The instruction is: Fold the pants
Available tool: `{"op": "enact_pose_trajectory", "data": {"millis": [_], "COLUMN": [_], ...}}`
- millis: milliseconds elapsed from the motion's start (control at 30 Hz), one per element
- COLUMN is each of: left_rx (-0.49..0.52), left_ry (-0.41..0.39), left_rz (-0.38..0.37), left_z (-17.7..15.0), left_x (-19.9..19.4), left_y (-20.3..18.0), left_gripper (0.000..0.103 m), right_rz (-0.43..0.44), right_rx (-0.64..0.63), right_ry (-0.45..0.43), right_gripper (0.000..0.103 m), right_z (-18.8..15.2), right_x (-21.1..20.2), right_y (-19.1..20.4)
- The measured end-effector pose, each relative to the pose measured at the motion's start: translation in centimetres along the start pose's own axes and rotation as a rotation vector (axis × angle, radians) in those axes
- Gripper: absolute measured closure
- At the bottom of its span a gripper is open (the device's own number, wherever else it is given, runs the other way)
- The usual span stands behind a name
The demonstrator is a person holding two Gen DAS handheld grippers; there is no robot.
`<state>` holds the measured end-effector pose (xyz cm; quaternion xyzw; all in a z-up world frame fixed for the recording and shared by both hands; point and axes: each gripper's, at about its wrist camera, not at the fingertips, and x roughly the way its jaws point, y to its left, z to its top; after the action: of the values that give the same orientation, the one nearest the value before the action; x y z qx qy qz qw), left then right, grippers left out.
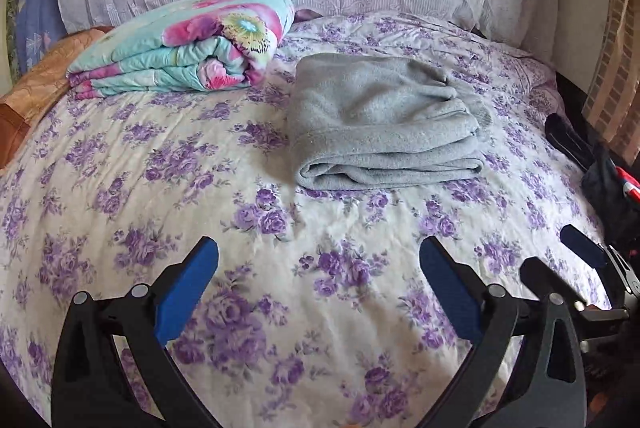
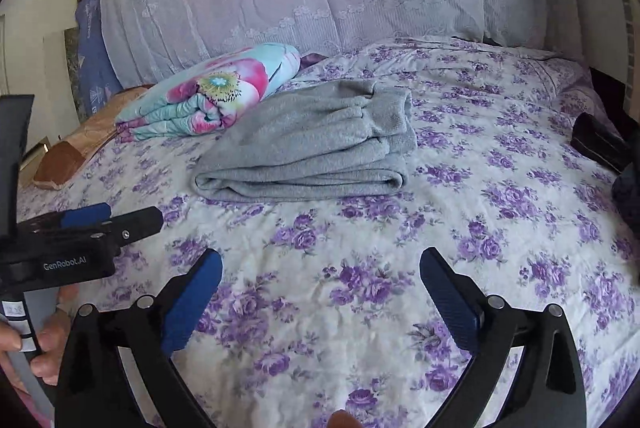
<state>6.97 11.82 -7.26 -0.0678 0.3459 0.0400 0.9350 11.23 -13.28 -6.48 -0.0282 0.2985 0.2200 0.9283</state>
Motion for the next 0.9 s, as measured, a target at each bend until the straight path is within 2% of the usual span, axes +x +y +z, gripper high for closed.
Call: {"op": "enact_pose_trajectory", "data": {"millis": [133,233,400,500,700,900], "left_rx": [0.019,0.04,0.048,0.055,0.067,0.092], "left_ry": [-0.011,-0.019,-0.016,-0.032,-0.014,-0.021], "left_rz": [-0.004,0.02,0.007,0.008,-0.023,-0.014], "left_z": [-0.6,-0.7,-0.9,-1.1,-1.5,-1.7], "left_x": [-0.2,-0.2,-0.6,-1.0,-0.9,-0.9], "left_y": [-0.4,-0.4,-0.3,-0.3,-0.8,-1.3], "left_gripper": [0.004,0.005,0.004,0.004,0.005,0.004], "right_rz": [-0.066,-0.089,-0.093,-0.09,-0.095,-0.094], "right_rx": [-0.027,-0.048,-0.05,-0.05,-0.069,-0.068], "right_ry": [0.052,0.058,0.073,0.06,0.046,0.06], "right_gripper": [0.003,0.003,0.003,0.003,0.003,0.003], "right_z": [-0.6,-0.8,-0.9,-0.9,-1.0,-1.0], "right_x": [1.0,1.3,1.7,1.4,1.2,1.5], "right_y": [0.3,0.7,0.8,0.7,1.1,1.1]}}
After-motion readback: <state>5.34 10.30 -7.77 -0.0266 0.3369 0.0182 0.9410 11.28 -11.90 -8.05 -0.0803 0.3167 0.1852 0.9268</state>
